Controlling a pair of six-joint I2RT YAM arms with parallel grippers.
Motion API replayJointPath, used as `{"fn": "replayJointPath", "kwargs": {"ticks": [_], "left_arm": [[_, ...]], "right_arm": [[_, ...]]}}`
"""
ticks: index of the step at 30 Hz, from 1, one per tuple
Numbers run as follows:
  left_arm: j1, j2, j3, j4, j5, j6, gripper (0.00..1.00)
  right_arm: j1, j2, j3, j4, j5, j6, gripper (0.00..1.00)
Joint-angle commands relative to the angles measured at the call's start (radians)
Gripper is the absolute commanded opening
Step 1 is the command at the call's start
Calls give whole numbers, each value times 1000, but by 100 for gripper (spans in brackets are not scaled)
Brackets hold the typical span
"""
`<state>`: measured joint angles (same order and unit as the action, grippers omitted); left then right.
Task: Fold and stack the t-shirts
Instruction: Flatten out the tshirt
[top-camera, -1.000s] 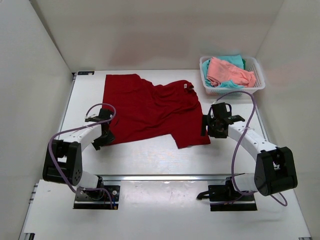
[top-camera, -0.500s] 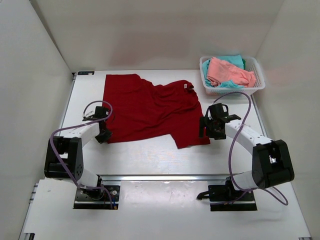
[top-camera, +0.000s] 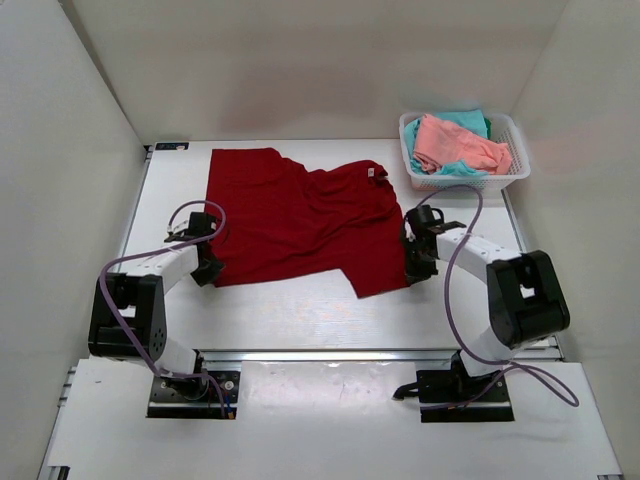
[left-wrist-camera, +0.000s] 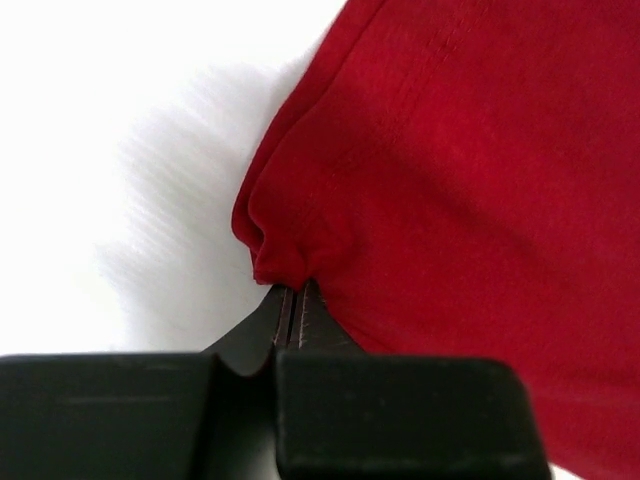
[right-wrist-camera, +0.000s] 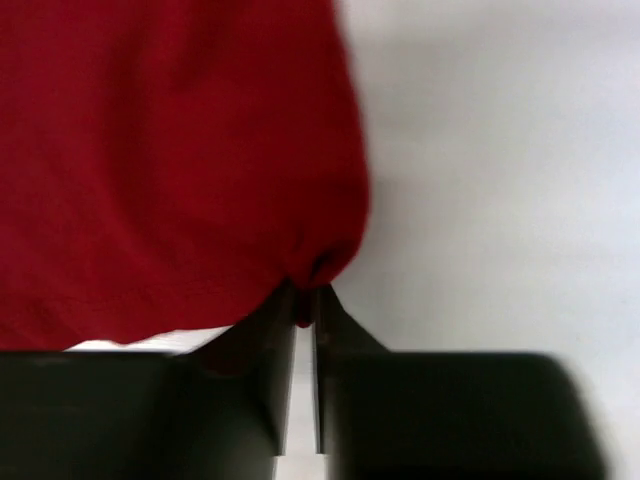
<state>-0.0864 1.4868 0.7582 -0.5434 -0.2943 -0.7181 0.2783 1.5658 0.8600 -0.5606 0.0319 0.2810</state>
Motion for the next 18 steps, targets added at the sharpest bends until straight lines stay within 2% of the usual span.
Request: {"fn": "replayJointPath", "kwargs": {"ticks": [1,4,5,7,8,11,13,14,16,18], "left_arm": [[2,-48,-17,-47,43,19,0],[13,-80,78,-142,70,5,0],[17,-94,148,-159,75,-6,0],[40,-106,290,-208,72,-20,0],[46,-108,403,-222,69,-33,0],[60,-39,762,-305,66,-47,0],[60,-1,1022,-366,55,-52,0],[62,22,1071,-387,50,-58,0],[83,32,1215,-394,81,-84,0],[83,21,1285,-406,102,-106,0]], "right_arm": [[39,103,16,1,-43,10,0],[55,71,176,-82,-44,20,0],[58,38,213,-111,-40,30,0],[50,-33,401,-143,-52,47,0],[39,-45,454,-153,-75,43,0],[13,-50,753,-205,-136,44,0],[30,-17,1042,-269,-121,12,0],[39,-13,1162,-306,-92,4,0],[51,-10,1276,-315,-89,-20,0],[36,-58,1285,-254,-131,-36,0]]}}
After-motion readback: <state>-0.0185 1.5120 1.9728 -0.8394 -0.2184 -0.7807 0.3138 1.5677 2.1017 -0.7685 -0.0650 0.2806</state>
